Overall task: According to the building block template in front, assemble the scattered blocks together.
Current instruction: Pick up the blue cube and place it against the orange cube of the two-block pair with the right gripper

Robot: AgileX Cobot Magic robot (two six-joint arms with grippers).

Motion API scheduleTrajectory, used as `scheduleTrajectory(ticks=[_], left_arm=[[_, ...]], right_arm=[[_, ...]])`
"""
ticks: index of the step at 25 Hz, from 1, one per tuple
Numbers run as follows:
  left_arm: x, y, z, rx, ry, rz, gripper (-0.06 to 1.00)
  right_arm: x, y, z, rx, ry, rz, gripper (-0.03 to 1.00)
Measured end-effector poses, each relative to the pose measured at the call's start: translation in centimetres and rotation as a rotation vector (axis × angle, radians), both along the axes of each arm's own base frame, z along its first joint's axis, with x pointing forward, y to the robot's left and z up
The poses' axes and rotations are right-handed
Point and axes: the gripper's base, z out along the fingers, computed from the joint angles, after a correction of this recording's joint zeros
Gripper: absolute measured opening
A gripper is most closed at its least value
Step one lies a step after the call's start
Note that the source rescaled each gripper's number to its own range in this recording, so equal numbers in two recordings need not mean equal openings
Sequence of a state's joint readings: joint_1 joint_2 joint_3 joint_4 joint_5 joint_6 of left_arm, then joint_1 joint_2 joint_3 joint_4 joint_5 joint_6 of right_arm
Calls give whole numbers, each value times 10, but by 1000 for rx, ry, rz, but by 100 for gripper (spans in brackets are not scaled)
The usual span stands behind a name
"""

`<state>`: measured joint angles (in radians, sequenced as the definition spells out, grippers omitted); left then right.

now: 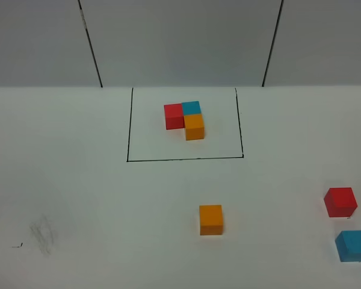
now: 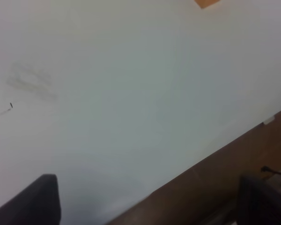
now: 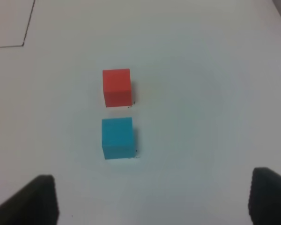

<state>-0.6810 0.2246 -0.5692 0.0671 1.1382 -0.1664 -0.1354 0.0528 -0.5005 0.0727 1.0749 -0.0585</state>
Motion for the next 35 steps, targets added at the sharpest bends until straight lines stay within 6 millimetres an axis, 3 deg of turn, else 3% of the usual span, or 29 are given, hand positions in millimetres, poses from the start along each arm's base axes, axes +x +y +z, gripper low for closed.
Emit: scheduleTrajectory(ticks=[4, 17, 35], left_arm=[[4, -4, -11, 3, 6, -3, 88], [4, -4, -12, -10, -11, 7, 85], [-26, 13, -11, -102, -215, 459, 85]], right_arm=[[0, 0, 0, 1, 0, 0, 87], [0, 0, 0, 0, 0, 0, 87], [0, 0, 0, 1, 0, 0, 87]])
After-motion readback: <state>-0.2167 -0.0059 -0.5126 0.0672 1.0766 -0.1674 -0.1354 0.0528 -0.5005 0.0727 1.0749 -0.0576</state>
